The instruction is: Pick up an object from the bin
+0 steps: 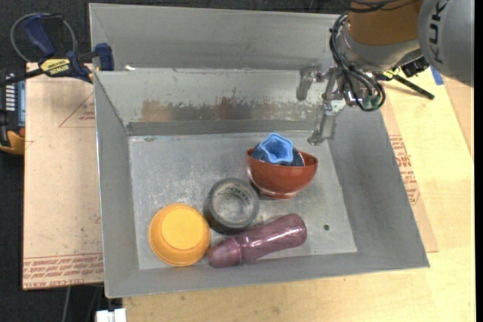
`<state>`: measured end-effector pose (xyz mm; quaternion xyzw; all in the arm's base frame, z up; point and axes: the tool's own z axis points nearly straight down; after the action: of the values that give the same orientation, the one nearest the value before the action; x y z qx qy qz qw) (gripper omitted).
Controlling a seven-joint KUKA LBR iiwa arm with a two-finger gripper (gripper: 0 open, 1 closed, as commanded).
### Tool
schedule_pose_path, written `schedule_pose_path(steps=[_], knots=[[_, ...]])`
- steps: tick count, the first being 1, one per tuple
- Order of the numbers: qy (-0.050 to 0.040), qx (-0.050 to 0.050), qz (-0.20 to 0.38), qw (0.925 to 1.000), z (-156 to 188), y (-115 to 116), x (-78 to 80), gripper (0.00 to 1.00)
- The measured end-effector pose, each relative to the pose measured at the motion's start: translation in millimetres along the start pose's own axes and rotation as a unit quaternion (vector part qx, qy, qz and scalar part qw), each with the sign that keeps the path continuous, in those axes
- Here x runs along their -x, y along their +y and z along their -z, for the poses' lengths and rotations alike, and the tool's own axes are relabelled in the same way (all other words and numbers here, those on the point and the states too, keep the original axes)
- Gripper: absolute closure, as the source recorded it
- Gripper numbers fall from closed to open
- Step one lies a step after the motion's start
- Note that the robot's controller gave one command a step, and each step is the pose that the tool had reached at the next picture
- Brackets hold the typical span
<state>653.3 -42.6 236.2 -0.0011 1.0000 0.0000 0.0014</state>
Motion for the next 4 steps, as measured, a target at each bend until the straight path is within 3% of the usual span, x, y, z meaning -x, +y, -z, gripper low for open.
schedule_pose_path(steps=[1, 2, 3, 4], knots=[[-0.0003, 0.0, 0.0, 1.0, -0.1, 0.1, 0.0, 0.0], [-0.0009, 0.002, 0.067, 0.9977, -31.2, 69.9, -11.9, 0.0], [-0.0043, 0.0, 0.071, 0.9975, -47.1, 54.6, -42.7, 0.0], [-0.0058, 0.0, 0.231, 0.9731, -33.5, 37.5, -88.3, 0.0]])
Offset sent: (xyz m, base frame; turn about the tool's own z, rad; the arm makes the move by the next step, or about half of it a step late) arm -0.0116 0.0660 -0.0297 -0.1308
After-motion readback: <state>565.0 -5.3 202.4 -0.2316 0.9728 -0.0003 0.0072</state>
